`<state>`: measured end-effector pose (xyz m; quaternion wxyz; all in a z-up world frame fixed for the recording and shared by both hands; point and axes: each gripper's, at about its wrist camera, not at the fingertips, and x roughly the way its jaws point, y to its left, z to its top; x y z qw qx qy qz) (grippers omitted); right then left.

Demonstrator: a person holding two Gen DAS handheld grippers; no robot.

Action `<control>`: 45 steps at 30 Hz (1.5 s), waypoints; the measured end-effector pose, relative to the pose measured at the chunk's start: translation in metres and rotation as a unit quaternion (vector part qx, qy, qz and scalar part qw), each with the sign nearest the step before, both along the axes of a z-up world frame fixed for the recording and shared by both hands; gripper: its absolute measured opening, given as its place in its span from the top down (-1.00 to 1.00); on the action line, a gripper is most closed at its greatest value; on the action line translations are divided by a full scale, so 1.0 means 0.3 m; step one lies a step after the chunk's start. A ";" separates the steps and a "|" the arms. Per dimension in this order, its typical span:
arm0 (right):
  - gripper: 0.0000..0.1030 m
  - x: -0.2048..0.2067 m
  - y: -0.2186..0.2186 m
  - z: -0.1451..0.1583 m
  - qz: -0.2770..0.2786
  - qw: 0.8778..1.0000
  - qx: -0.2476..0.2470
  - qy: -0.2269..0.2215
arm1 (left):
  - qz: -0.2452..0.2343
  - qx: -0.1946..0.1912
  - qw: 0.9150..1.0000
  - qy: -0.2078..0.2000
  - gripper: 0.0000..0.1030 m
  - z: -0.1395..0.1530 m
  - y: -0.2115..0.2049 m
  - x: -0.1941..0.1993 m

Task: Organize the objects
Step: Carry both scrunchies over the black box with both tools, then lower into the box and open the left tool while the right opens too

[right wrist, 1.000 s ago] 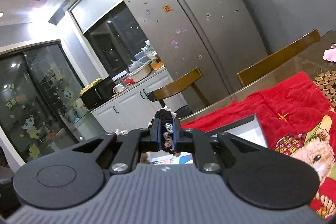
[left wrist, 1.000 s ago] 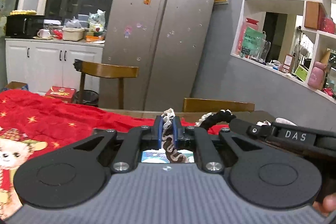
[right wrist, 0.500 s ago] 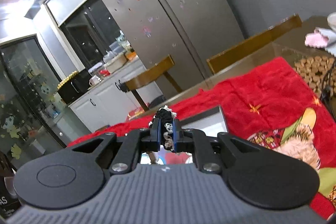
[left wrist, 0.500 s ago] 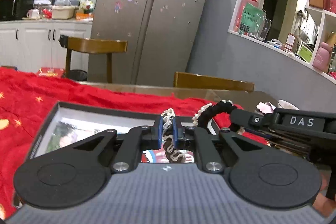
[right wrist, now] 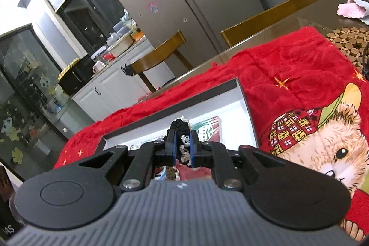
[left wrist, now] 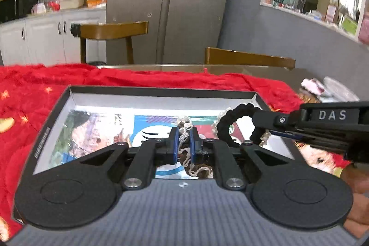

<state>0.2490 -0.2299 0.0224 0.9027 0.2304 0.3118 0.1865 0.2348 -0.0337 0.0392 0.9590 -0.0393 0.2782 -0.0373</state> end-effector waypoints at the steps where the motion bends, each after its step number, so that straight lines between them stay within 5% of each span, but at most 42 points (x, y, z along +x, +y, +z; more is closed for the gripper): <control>1: 0.75 0.001 0.001 -0.004 -0.001 1.000 -0.001 0.002 | 0.006 0.019 1.000 -0.002 0.76 -0.004 -0.011 -0.001; 4: 0.75 0.007 0.001 -0.015 0.000 1.000 0.002 0.011 | 0.010 0.045 0.999 -0.003 0.76 -0.012 -0.031 -0.009; 32: 0.61 0.028 0.025 -0.032 0.021 0.999 -0.030 0.031 | 0.035 0.047 0.998 0.023 0.76 -0.022 -0.029 0.013; 38: 0.27 0.028 0.024 -0.018 0.028 0.999 -0.026 0.038 | 0.040 0.040 0.998 0.037 0.74 -0.019 -0.023 0.019; 40: 0.15 0.022 0.027 -0.006 0.035 0.999 -0.025 0.033 | 0.039 0.030 0.998 0.044 0.63 -0.014 -0.014 0.023; 42: -0.17 0.016 0.030 0.011 0.037 0.999 -0.028 0.028 | 0.035 0.018 0.998 0.052 0.31 -0.006 -0.004 0.027; 45: -0.25 0.006 0.025 0.034 0.041 0.999 -0.024 0.015 | 0.028 0.005 0.999 0.041 -0.08 0.012 0.002 0.015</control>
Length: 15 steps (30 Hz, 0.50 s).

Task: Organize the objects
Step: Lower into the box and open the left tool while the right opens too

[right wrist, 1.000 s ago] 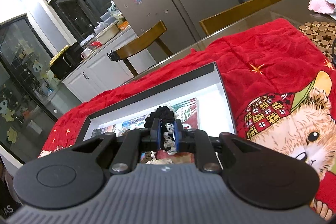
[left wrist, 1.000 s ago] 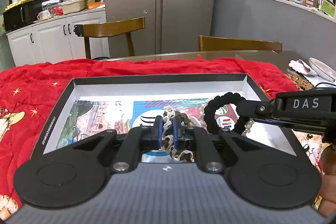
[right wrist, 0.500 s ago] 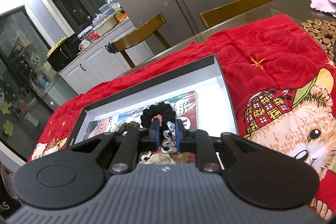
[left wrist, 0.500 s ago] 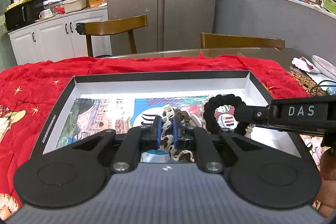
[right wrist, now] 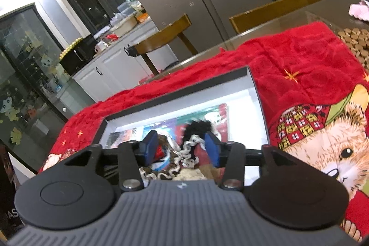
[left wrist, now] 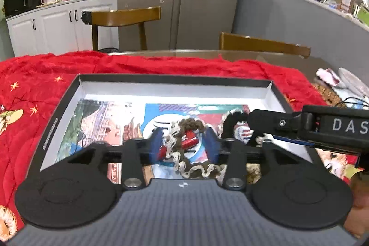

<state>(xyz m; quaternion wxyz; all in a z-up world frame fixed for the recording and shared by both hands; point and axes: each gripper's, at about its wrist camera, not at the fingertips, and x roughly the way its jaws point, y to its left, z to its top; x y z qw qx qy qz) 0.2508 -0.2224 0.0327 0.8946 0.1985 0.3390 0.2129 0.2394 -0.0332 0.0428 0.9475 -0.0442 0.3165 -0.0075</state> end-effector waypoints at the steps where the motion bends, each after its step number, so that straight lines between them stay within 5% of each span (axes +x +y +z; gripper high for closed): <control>1: -0.27 -0.004 -0.001 0.009 0.002 1.000 0.001 -0.004 | 0.000 0.003 1.000 -0.008 -0.13 0.009 -0.002 -0.007; 6: -0.42 -0.019 -0.003 0.045 0.015 1.000 0.015 -0.014 | 0.006 0.021 0.999 -0.036 -0.36 0.048 -0.019 -0.036; 15: -0.57 -0.100 -0.028 0.176 0.028 0.996 0.043 -0.068 | 0.003 0.019 0.997 -0.073 -0.40 0.187 0.000 -0.100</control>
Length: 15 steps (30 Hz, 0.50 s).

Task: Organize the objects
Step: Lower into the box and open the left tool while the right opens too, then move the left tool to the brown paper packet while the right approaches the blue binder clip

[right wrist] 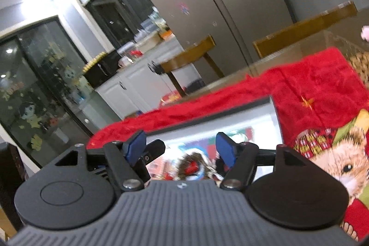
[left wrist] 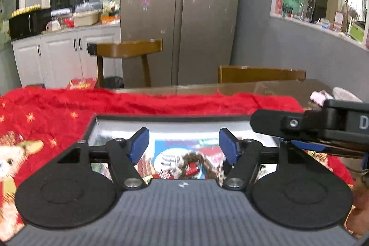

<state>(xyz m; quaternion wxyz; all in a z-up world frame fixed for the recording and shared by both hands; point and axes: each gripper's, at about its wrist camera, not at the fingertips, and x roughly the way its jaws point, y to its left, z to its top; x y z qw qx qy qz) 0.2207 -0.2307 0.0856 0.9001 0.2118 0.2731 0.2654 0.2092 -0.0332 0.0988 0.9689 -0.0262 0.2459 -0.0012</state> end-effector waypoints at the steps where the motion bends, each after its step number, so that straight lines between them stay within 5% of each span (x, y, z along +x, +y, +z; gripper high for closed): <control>1: -0.58 -0.020 -0.005 0.025 0.000 1.000 0.001 -0.013 | -0.004 0.002 1.000 -0.008 -0.40 0.023 0.002 -0.014; 15: -0.72 -0.286 -0.022 0.208 -0.013 0.992 0.032 -0.118 | -0.006 0.011 0.992 -0.122 -0.60 0.306 0.139 -0.405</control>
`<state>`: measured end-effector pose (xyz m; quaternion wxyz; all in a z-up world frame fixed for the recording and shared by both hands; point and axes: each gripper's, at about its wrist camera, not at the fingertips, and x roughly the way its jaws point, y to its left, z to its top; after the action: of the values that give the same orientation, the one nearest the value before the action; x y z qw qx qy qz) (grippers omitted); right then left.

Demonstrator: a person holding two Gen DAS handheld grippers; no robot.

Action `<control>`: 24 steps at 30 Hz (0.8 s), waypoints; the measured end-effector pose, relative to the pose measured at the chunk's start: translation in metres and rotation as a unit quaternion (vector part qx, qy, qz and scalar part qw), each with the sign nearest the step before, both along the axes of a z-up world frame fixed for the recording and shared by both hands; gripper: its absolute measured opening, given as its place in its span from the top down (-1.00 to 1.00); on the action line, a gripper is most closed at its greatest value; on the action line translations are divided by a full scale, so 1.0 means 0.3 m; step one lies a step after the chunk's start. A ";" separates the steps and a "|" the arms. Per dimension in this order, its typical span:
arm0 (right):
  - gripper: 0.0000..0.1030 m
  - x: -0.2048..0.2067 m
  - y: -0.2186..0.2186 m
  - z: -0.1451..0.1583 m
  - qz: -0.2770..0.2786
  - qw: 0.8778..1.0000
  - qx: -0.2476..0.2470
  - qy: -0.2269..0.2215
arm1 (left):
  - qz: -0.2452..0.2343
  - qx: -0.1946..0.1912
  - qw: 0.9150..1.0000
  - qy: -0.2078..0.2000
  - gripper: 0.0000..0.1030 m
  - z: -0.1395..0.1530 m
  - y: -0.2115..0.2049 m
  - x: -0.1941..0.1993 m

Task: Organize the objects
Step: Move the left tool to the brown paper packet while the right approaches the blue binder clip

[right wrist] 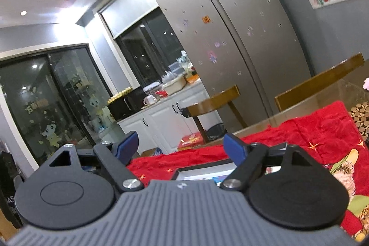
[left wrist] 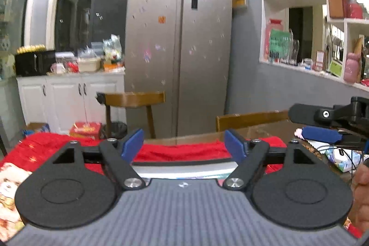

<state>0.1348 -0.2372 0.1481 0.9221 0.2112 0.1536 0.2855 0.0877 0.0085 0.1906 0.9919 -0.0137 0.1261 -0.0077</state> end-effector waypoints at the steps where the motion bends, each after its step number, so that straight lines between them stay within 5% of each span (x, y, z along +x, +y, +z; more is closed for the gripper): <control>1: -0.72 -0.017 0.008 -0.002 0.002 1.000 -0.003 -0.005 | 0.003 0.002 1.000 -0.007 -0.60 0.007 0.013 -0.031; 8: -0.78 -0.117 0.064 -0.067 0.004 0.999 -0.015 -0.029 | 0.004 0.013 1.000 -0.009 -0.62 -0.024 0.055 -0.191; 15: -0.78 -0.155 0.082 -0.171 0.015 0.999 -0.026 -0.015 | 0.032 0.090 0.995 -0.029 -0.62 -0.173 0.006 -0.266; 24: -0.74 -0.128 0.114 -0.293 0.037 0.997 -0.055 0.031 | -0.006 0.067 0.998 0.009 -0.62 -0.386 -0.018 -0.274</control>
<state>0.0965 -0.2029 0.0602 0.9159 0.1629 0.2052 0.3042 0.0055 0.0032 0.0746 0.9893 0.0533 0.1356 -0.0053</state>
